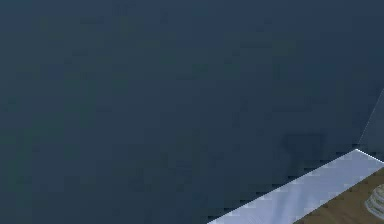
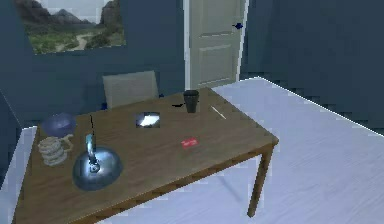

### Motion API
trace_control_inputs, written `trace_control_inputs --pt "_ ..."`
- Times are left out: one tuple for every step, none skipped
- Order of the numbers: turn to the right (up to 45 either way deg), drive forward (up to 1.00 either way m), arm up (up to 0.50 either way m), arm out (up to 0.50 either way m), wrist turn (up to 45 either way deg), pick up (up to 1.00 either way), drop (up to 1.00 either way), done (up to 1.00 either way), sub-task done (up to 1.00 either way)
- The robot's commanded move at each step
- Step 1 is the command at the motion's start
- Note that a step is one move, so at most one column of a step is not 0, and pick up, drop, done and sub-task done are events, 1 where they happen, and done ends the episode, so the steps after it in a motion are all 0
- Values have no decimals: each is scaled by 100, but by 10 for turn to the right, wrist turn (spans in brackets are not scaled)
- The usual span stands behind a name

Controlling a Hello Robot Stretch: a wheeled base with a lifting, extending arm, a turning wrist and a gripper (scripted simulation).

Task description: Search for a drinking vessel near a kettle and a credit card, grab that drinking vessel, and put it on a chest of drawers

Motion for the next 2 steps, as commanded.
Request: trace_control_inputs --pt "120 0 0 0 0 0 0 0 0" --pt "0 50 0 0 0 0 0 0 0"
